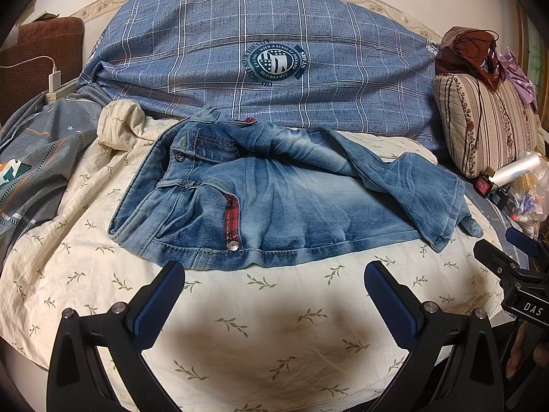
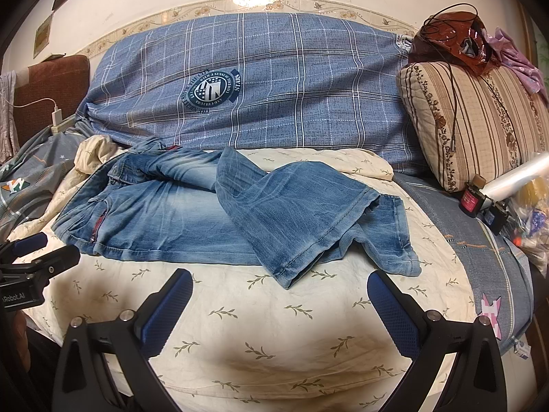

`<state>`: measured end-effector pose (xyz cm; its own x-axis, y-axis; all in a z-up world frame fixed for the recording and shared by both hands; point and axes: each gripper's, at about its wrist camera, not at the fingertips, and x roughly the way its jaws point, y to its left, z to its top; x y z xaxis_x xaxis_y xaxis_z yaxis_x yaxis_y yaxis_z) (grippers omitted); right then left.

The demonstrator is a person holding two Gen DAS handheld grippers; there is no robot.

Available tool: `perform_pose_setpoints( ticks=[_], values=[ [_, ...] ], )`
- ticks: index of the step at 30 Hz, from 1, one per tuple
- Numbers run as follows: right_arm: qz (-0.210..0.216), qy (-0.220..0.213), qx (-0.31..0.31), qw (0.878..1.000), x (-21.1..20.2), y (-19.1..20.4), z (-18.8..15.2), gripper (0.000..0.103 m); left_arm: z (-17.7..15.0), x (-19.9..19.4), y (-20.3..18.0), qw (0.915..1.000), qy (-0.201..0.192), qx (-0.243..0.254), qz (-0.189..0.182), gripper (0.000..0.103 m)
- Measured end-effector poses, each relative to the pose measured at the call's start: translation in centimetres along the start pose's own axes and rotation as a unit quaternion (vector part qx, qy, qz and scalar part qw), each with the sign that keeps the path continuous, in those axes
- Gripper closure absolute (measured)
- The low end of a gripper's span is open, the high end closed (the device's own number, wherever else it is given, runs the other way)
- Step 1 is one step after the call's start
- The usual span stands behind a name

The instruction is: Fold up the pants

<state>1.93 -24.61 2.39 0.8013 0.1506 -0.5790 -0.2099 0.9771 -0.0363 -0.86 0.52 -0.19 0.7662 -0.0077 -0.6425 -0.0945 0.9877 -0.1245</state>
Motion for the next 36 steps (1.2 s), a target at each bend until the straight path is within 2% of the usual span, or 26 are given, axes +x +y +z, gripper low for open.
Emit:
perform_pose_setpoints(
  ticks=[2,5,7,8,10,13,14,15,20,22,24,25,26,28,31,32,35,36],
  values=[
    [0.001,0.001,0.001,1.0,0.0,-0.1,0.0,0.0,0.1,0.0,0.4,1.0,0.003,-0.009,-0.002,0.0],
    [0.024,0.015,0.021,0.999,0.2,-1.0,0.1,0.0,0.3,0.1,2.4,0.9986,0.012,-0.051,-0.006,0.0],
    [0.065,0.041,0.073,0.994,0.6,-3.4,0.3,0.0,0.5,0.4,4.8,0.9945,0.023,-0.102,-0.009,0.0],
    [0.09,0.056,0.123,0.987,0.9,-5.5,0.2,0.0,0.5,0.7,6.5,0.9903,0.031,-0.135,-0.009,0.0],
    [0.131,0.084,0.23,0.961,2.1,-10.0,-0.6,0.0,0.4,1.0,8.6,0.9824,0.041,-0.181,-0.024,0.0],
    [0.156,0.135,0.377,0.903,4.7,-16.5,-2.8,0.0,0.1,2.3,11.3,0.9651,0.064,-0.25,-0.046,0.0],
    [0.173,0.138,0.416,0.882,5.6,-18.2,-3.5,0.0,0.2,2.9,12.0,0.9595,0.073,-0.267,-0.052,0.0],
    [0.186,0.138,0.439,0.868,6.2,-19.3,-3.9,0.0,0.3,3.4,12.5,0.9546,0.077,-0.282,-0.056,0.0],
    [0.245,0.122,0.501,0.821,9.0,-21.0,-3.4,0.0,1.1,5.2,13.8,0.9389,0.079,-0.329,-0.065,0.0],
    [0.255,0.132,0.528,0.799,10.9,-21.0,-3.4,0.0,1.2,6.3,14.3,0.928,0.086,-0.354,-0.076,0.0],
    [0.255,0.135,0.548,0.785,12.2,-21.2,-3.5,0.002,1.1,7.3,14.6,0.9128,0.094,-0.389,-0.081,0.0],
    [0.255,0.129,0.56,0.778,12.6,-21.3,-3.7,0.002,1.0,7.3,14.8,0.9093,0.092,-0.398,-0.08,0.0],
    [0.255,0.114,0.571,0.772,12.7,-21.4,-3.8,0.004,1.0,7.4,15.0,0.9063,0.088,-0.405,-0.082,0.0],
    [0.246,0.102,0.579,0.771,12.8,-21.7,-3.8,0.005,0.8,7.5,15.4,0.8956,0.085,-0.427,-0.09,0.0],
    [0.233,0.097,0.568,0.783,12.6,-21.9,-3.4,0.011,0.4,7.0,16.0,0.8788,0.077,-0.46,-0.099,0.006],
    [0.23,0.096,0.563,0.788,12.6,-21.9,-3.4,0.014,0.2,6.9,16.1,0.8781,0.074,-0.462,-0.099,0.007],
    [0.227,0.094,0.562,0.789,12.8,-22.2,-3.8,0.022,0.1,7.3,15.7,0.8883,0.086,-0.444,-0.079,0.015],
    [0.227,0.092,0.562,0.79,12.7,-22.5,-4.0,0.023,0.2,7.4,15.8,0.8905,0.089,-0.441,-0.069,0.024]
  ],
)
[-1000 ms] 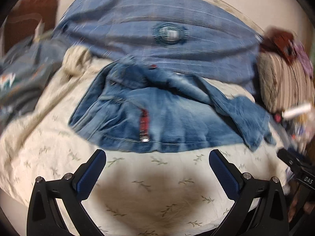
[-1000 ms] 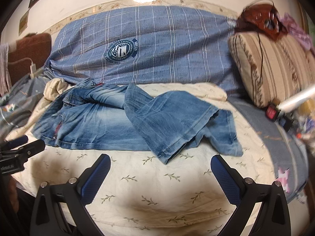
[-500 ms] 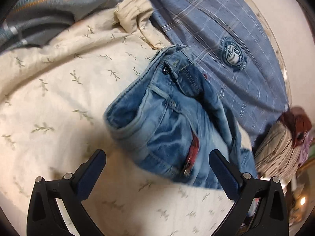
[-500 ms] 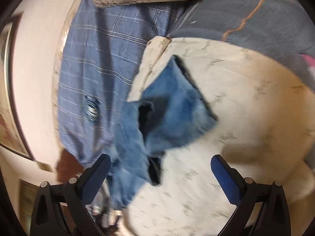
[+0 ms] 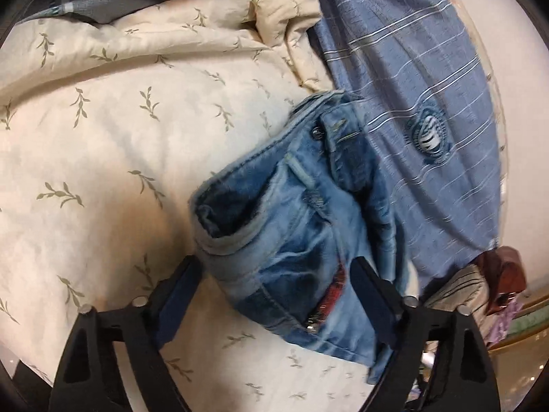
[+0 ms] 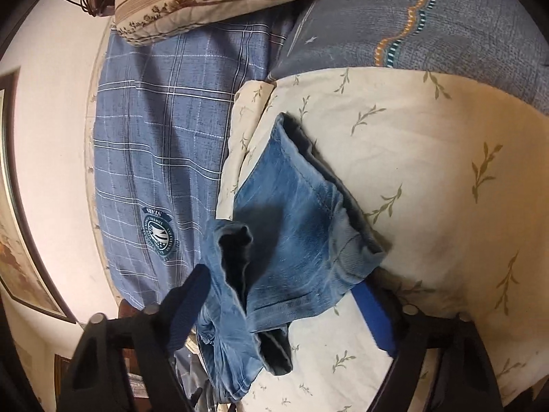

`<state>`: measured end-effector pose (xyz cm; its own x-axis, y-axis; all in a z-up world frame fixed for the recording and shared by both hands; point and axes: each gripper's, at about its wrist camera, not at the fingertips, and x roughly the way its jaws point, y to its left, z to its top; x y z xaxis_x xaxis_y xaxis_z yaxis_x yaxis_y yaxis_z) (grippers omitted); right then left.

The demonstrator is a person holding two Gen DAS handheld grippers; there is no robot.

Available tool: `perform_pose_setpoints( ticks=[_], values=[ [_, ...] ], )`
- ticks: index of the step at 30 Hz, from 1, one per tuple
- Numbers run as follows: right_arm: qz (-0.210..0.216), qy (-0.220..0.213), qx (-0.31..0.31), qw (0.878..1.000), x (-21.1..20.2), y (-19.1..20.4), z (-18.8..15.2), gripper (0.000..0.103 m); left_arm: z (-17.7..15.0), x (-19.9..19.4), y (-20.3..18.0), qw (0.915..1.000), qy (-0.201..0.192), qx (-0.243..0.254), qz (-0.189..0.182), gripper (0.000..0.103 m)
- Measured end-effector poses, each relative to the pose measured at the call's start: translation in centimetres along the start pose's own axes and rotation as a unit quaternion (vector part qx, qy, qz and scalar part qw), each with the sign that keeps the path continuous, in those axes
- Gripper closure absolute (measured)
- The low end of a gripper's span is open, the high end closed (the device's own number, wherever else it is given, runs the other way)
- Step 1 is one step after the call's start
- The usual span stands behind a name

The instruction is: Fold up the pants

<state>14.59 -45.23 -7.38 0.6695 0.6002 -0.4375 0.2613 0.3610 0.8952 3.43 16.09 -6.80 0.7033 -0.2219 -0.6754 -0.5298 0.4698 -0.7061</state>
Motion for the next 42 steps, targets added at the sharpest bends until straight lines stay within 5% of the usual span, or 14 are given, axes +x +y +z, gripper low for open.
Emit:
perform_pose_setpoints(
  ticks=[3,5,6,10,15,21,23,26,29,31,32,34,37,42],
  values=[
    [-0.007,0.002,-0.004,1.0,0.2,0.0,-0.1,0.033,0.7,0.1,-0.3,0.9979,0.008,0.023,0.059,0.084],
    [-0.028,0.007,-0.012,1.0,0.4,0.2,0.1,0.048,1.1,0.2,-0.5,0.9967,0.014,0.029,0.074,0.085],
    [-0.035,0.011,-0.016,0.999,0.6,0.2,0.1,0.065,1.0,-0.1,-1.0,0.9949,0.004,0.05,0.087,0.087],
    [-0.088,0.023,-0.067,0.994,1.4,1.7,0.1,0.093,0.2,-2.6,-4.3,0.9835,-0.054,0.128,0.116,0.089],
    [-0.104,-0.013,-0.147,0.984,-0.9,6.0,-0.3,0.096,-1.6,-7.6,-7.7,0.9649,-0.133,0.197,0.112,0.089],
    [-0.099,-0.047,-0.199,0.974,-5.7,8.3,-1.6,0.096,-2.2,-12.7,-5.4,0.9598,-0.173,0.194,0.106,0.09],
    [-0.115,-0.036,-0.204,0.972,-5.8,7.0,-2.0,0.096,-1.8,-11.7,-2.7,0.9662,-0.144,0.179,0.116,0.089],
    [-0.167,0.031,-0.144,0.975,-3.6,1.0,-1.9,0.091,-2.1,-8.1,0.5,0.9665,-0.04,0.185,0.174,0.083],
    [-0.129,0.041,-0.073,0.988,-4.8,-2.0,-1.4,0.083,-1.7,-7.1,3.6,0.9732,0.021,0.122,0.194,0.054],
    [-0.156,0.023,-0.086,0.984,-6.3,-1.1,-1.2,0.046,-1.0,-8.9,4.3,0.9798,-0.013,0.086,0.18,0.051],
    [-0.163,0.011,-0.094,0.982,-7.2,-0.2,-1.2,0.017,-0.7,-10.1,4.2,0.9809,-0.034,0.076,0.176,0.049],
    [-0.137,-0.003,-0.111,0.984,-8.8,1.3,-1.7,0.016,-0.5,-12.3,2.9,0.9785,-0.087,0.083,0.167,0.046],
    [-0.087,0.028,-0.161,0.983,-8.7,4.8,-3.9,0.016,-1.2,-13.3,-1.6,0.965,-0.144,0.167,0.141,0.033],
    [-0.091,0.088,-0.178,0.976,-3.1,5.5,-6.4,0.026,-3.4,-7.4,-5.9,0.9466,-0.131,0.275,0.107,0.031]
  ],
)
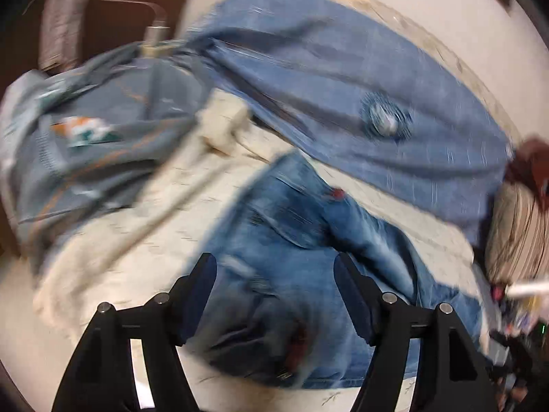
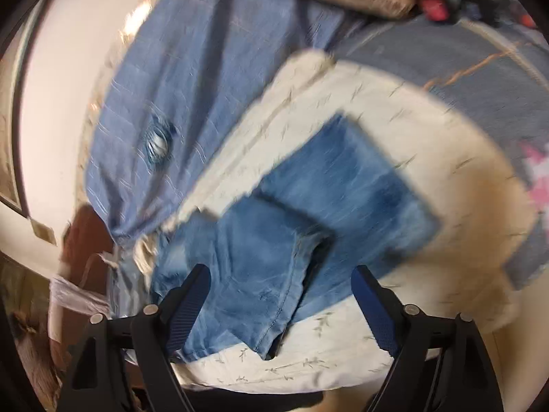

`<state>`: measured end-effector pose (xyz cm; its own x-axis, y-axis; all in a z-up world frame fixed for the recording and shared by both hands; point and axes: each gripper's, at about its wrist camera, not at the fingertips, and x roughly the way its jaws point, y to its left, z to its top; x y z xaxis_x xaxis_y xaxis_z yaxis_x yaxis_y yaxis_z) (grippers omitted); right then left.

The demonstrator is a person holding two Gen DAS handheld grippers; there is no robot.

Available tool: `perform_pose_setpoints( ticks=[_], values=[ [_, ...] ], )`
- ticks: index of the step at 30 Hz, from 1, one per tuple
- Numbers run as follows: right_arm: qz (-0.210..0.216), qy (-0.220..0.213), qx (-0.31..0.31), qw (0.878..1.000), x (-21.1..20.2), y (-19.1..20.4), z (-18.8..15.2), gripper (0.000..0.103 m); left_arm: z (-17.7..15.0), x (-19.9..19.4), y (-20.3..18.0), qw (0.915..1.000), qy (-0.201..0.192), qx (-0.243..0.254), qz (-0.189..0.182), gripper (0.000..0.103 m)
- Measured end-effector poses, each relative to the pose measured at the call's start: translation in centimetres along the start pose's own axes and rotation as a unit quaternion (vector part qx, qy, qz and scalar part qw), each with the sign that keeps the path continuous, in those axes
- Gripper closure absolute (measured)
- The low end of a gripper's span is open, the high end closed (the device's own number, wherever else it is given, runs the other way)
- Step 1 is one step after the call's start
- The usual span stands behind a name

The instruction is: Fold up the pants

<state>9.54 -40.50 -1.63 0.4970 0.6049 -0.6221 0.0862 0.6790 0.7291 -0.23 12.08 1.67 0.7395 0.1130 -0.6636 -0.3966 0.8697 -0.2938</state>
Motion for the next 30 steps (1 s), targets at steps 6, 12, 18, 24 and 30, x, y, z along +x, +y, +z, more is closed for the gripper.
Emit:
perform_pose_setpoints(
  ticks=[6,12,18,24,30],
  values=[
    [-0.02,0.084,-0.02,0.996,5.7,1.0,-1.2,0.085,-3.2,8.0,-1.9,0.9946,0.074,0.059,0.043,0.032],
    [-0.011,0.019,-0.07,0.997,2.4,4.9,2.1,0.085,-4.0,9.0,-1.6,0.9929,0.084,0.071,0.046,0.03],
    [0.007,-0.143,0.069,0.987,-0.4,1.3,14.2,0.051,-4.3,9.3,-1.9,0.9924,0.079,0.081,0.048,0.027],
    [-0.045,-0.046,0.003,0.998,0.2,-0.8,8.1,0.014,-4.3,9.0,-1.8,0.9926,0.08,0.081,0.041,0.025],
    [0.131,0.16,0.04,0.978,2.8,0.9,-4.7,0.014,-4.3,9.0,-1.8,0.994,0.078,0.063,0.044,0.023]
  ],
)
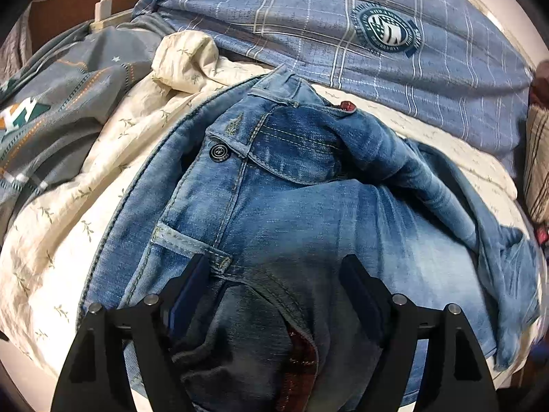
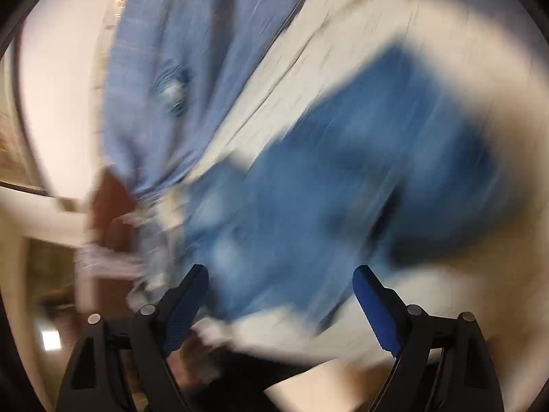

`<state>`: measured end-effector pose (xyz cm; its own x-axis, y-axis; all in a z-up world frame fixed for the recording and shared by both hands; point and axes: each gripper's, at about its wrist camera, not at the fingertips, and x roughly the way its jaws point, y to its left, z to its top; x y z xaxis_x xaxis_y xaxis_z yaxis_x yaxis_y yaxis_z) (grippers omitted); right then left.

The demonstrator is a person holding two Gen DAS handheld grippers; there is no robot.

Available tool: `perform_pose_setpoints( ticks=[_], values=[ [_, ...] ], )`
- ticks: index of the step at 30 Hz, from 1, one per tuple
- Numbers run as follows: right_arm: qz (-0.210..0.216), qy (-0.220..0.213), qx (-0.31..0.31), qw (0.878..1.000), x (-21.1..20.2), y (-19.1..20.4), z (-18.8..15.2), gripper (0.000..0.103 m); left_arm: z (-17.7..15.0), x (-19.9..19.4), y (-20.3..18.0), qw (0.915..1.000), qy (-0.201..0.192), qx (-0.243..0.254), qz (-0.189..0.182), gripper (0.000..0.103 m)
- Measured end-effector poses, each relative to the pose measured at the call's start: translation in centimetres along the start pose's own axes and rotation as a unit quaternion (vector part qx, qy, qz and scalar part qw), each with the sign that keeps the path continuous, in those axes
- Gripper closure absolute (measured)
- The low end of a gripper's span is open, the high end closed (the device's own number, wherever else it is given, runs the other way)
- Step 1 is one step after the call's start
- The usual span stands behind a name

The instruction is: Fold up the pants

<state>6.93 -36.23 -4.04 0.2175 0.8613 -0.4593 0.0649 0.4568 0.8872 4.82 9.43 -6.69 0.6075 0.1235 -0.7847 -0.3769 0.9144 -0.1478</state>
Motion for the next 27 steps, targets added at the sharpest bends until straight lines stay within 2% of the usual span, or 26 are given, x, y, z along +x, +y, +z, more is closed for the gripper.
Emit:
perform_pose_setpoints(
  ticks=[1,4,7,10,12,13,16,19,21,22,23,25,26,27],
  values=[
    [0.012,0.019,0.023,0.999,1.3,-0.3,-1.2,0.014,0.0,0.0,0.1,1.0,0.0,-0.003,-0.001,0.023],
    [0.07,0.034,0.074,0.994,5.0,-1.0,-3.3,0.015,-0.2,-0.1,0.1,1.0,-0.002,0.002,-0.001,0.023],
    [0.127,0.01,0.126,0.984,8.0,-1.0,-3.3,0.015,-0.4,-0.1,0.1,1.0,-0.003,0.009,-0.003,0.023],
    [0.149,-0.013,0.181,0.972,9.6,-2.3,-2.0,0.015,-0.5,-0.3,0.5,0.9999,-0.003,0.004,-0.009,0.023],
    [0.17,-0.051,0.209,0.962,9.6,-3.2,-1.8,0.015,-0.5,-0.3,0.7,0.9999,-0.003,0.001,-0.012,0.023],
    [0.174,-0.066,0.208,0.96,9.6,-3.2,-1.6,0.015,-0.4,-0.3,0.7,0.9999,-0.003,0.001,-0.013,0.023],
    [0.162,-0.109,0.229,0.954,9.0,-4.2,-1.7,0.016,-0.4,-0.2,0.6,0.9999,-0.003,-0.001,-0.013,0.023],
    [0.12,-0.121,0.211,0.963,8.1,-3.7,-1.7,0.034,-0.4,-0.2,0.6,0.9999,-0.003,-0.003,-0.014,0.023],
    [0.076,-0.135,0.167,0.974,7.0,-2.3,-1.4,0.061,-0.4,-0.2,0.7,0.9999,-0.002,-0.004,-0.014,0.023],
    [0.056,-0.143,0.151,0.977,6.4,-1.8,-1.1,0.067,-0.4,-0.2,0.7,0.9999,-0.002,-0.004,-0.014,0.023],
    [0.041,-0.147,0.138,0.979,5.8,-1.3,-0.8,0.07,-0.3,-0.2,0.6,0.9999,-0.002,-0.004,-0.013,0.023],
    [0.007,-0.156,0.108,0.982,4.7,-0.6,0.2,0.071,-0.3,-0.1,0.6,0.9999,-0.002,-0.006,-0.012,0.023],
    [-0.032,-0.163,0.071,0.984,4.2,0.5,0.7,0.071,-0.3,-0.1,0.6,0.9999,-0.003,-0.006,-0.012,0.023],
    [-0.044,-0.159,0.046,0.985,4.5,1.2,1.0,0.069,-0.3,-0.1,0.6,0.9999,-0.002,-0.005,-0.013,0.023]
  ],
)
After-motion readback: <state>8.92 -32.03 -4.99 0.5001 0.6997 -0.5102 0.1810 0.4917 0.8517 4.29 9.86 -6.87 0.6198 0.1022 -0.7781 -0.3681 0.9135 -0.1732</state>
